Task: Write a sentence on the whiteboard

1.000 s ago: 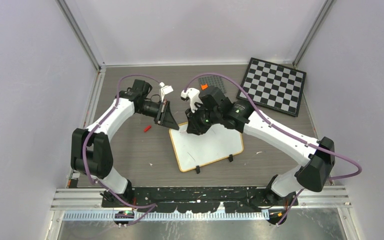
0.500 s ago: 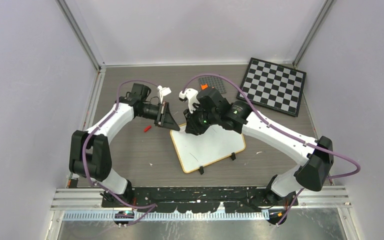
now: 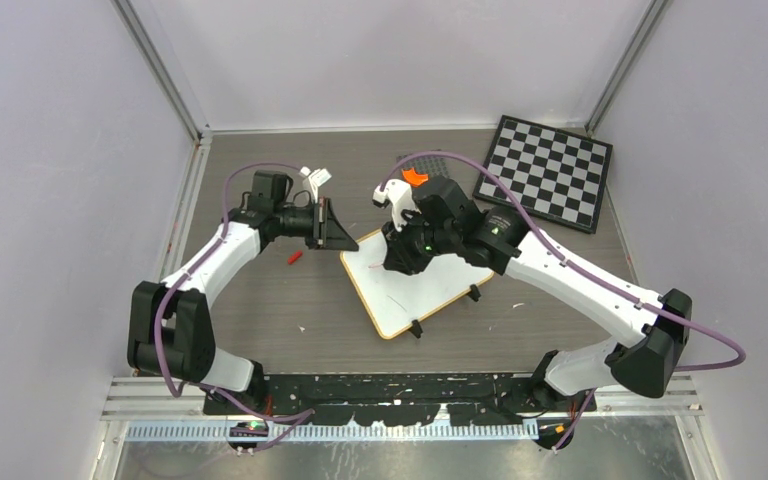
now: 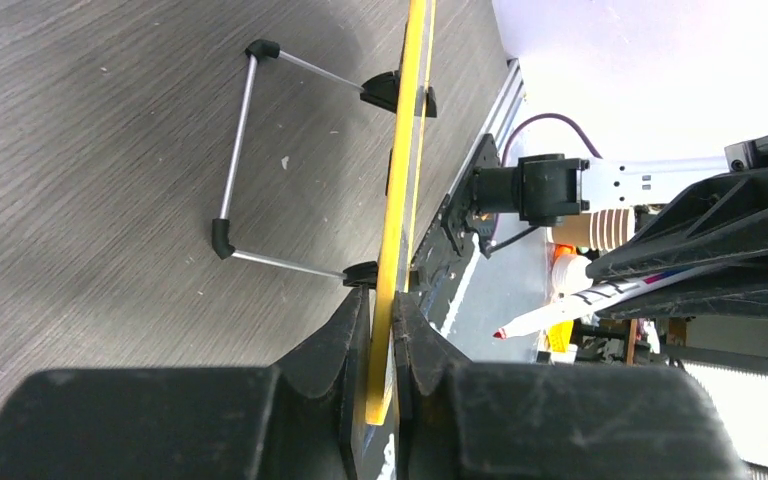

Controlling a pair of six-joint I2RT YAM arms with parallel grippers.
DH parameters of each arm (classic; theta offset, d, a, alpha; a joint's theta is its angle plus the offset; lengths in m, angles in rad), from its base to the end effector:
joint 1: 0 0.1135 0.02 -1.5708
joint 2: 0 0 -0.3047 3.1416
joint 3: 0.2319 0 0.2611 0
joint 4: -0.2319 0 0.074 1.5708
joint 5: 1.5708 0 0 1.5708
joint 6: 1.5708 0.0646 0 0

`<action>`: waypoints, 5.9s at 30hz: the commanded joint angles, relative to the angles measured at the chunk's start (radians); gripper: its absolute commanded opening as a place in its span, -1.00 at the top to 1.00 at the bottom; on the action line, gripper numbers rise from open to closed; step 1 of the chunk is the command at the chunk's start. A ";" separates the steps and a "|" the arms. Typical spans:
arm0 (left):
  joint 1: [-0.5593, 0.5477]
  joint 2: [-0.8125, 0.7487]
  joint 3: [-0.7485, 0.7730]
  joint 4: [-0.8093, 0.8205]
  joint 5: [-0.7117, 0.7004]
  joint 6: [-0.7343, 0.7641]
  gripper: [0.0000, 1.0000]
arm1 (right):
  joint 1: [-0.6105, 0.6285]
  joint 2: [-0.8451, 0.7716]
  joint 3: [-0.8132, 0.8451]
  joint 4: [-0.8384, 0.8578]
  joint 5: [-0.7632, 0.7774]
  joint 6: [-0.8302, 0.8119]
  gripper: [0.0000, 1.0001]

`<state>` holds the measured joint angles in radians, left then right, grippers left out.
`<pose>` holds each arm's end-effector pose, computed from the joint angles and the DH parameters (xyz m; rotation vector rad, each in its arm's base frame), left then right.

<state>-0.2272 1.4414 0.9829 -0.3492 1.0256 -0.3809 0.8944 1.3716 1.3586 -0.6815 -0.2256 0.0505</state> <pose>0.2890 -0.1235 0.2793 0.3405 2.3267 -1.5077 0.1889 0.2584 0.3812 -1.0783 2.0968 0.7395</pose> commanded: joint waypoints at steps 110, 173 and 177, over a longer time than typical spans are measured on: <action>-0.001 -0.052 -0.006 -0.071 0.014 0.116 1.00 | 0.066 -0.017 -0.062 0.114 0.169 -0.045 0.99; -0.001 -0.050 -0.012 -0.069 0.017 0.122 1.00 | 0.052 0.032 -0.046 0.140 0.186 -0.064 0.99; -0.001 -0.050 -0.011 -0.069 0.018 0.122 1.00 | 0.059 0.043 -0.051 0.133 0.157 -0.058 1.00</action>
<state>-0.2333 1.3853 0.9699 -0.4198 1.0775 -0.2531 0.9516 1.4017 1.2716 -0.5907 -0.0547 -0.0200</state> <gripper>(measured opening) 0.037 0.201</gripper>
